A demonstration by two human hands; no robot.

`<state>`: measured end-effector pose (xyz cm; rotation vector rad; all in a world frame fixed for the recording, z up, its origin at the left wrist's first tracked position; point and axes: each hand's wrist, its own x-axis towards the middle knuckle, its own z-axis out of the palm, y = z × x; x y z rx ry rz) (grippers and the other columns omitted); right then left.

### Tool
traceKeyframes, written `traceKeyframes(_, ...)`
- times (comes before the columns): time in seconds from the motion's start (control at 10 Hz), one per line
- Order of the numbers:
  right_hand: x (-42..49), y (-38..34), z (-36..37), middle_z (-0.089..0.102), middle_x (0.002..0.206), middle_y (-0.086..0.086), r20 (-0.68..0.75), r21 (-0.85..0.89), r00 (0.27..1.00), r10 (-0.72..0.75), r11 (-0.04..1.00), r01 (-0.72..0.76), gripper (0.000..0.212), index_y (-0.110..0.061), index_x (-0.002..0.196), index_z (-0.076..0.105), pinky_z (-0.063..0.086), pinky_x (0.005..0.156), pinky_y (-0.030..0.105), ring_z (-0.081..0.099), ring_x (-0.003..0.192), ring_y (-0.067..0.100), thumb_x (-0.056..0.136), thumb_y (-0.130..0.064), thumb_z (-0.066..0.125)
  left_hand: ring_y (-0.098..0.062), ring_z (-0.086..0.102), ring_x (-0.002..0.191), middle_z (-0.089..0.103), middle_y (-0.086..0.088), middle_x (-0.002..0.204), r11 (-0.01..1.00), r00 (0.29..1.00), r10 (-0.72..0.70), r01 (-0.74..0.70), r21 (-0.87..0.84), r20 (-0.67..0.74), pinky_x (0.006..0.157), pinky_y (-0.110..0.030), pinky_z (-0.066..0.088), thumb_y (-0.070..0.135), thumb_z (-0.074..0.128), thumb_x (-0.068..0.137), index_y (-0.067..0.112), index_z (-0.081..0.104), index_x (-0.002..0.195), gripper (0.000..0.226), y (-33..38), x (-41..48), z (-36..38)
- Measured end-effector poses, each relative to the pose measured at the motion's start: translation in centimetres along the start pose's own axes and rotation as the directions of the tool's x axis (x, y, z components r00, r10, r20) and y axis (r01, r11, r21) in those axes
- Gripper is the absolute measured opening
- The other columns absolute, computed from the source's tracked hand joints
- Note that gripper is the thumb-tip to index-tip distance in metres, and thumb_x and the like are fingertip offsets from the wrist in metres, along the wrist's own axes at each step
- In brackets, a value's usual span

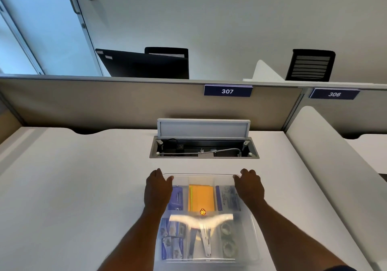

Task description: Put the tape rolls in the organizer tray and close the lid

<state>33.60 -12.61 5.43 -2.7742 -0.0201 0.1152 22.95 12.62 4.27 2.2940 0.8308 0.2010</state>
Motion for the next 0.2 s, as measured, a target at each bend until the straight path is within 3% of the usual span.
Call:
traceKeyframes(0.1, -1.6, -1.1, -0.1, 0.059, 0.125, 0.014, -0.074, -0.222, 0.975, -0.211, 0.956, 0.19, 0.049, -0.009, 0.123, 0.053, 0.049, 0.093, 0.039, 0.056, 0.114, 0.03, 0.095, -0.048, 0.043, -0.03, 0.019, 0.145, 0.021, -0.016, 0.157, 0.981, 0.991, 0.129, -0.132, 0.139, 0.036, 0.117, -0.039, 0.021, 0.043, 0.044, 0.096, 0.004, 0.019, 0.147, 0.068, 0.7, -0.4, -0.1)
traceKeyframes(0.2, -2.3, -2.2, 0.4, 0.04, 0.149, 0.017, -0.059, -0.282, 0.94, -0.335, 0.909, 0.306, 0.066, -0.008, 0.141, 0.038, 0.03, 0.116, 0.044, 0.034, 0.141, 0.034, 0.095, -0.055, 0.036, -0.029, 0.011, 0.147, 0.013, -0.014, 0.159, 0.945, 0.963, 0.269, -0.264, 0.194, -0.003, 0.118, -0.039, 0.015, 0.046, 0.041, 0.096, 0.007, 0.013, 0.148, 0.071, 1.4, -0.8, -0.4)
